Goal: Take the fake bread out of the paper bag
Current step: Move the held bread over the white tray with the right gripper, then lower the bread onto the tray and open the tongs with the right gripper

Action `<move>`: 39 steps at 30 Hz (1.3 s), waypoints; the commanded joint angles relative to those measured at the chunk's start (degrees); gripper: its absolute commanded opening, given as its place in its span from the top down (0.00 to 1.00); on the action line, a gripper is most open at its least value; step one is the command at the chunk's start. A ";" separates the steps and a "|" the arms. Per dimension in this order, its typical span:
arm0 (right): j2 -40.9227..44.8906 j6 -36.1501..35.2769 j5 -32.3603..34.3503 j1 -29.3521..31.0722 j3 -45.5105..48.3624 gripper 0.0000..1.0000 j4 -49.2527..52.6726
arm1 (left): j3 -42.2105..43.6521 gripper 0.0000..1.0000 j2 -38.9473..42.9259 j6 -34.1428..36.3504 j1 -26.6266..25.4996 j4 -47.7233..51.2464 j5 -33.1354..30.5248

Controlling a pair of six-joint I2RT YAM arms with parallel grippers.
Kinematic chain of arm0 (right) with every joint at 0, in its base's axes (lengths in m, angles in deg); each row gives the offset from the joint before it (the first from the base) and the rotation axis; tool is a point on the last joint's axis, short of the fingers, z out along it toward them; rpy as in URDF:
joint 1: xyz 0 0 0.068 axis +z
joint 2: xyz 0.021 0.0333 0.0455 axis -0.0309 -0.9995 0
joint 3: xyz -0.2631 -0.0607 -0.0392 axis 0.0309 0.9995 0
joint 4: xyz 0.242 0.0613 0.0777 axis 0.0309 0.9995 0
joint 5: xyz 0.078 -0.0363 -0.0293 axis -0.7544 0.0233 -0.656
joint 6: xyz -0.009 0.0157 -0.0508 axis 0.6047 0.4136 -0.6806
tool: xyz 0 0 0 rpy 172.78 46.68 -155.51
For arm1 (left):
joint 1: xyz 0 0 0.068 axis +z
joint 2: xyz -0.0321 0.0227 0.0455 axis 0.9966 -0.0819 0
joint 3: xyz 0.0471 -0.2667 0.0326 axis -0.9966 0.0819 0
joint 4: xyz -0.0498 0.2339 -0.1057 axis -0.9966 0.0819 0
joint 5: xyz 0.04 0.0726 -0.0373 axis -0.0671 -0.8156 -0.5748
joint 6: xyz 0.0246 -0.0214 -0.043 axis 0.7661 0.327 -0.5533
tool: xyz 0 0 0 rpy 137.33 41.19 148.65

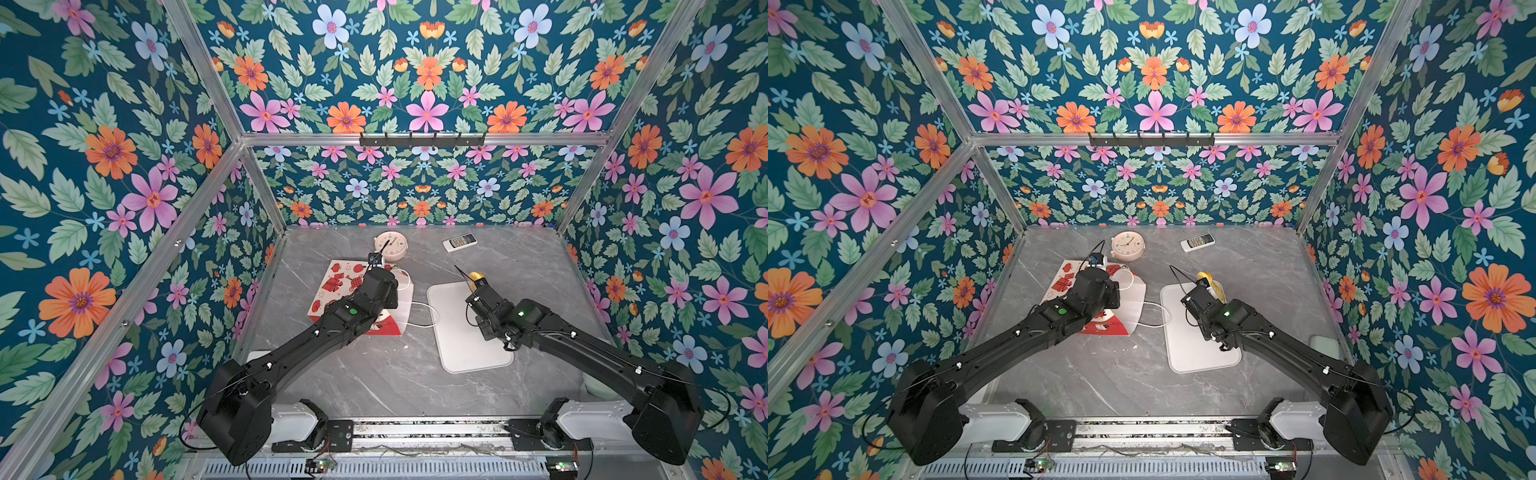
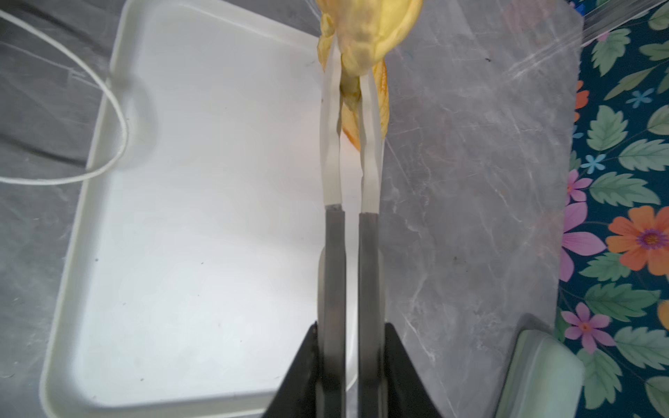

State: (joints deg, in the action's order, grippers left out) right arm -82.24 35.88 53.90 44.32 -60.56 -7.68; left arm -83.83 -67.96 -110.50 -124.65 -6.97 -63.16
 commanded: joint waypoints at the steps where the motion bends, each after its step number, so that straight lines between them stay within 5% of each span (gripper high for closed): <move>1: -0.32 3.58 -3.05 1.23 0.02 0.71 1.42 | 0.17 1.00 0.18 0.54 0.15 -0.88 -0.45; 16: 0.39 8.39 -17.92 4.41 3.62 0.61 2.93 | 2.03 1.00 1.42 0.18 0.24 -1.26 -0.78; 39: 11.56 10.56 -29.27 4.36 5.89 0.45 2.14 | 1.61 1.00 1.15 0.86 0.42 -1.59 -0.22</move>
State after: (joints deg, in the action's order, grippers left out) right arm -72.10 46.06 26.27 48.69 -54.66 -3.81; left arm -81.87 -67.00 -110.48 -124.30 -7.98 -62.74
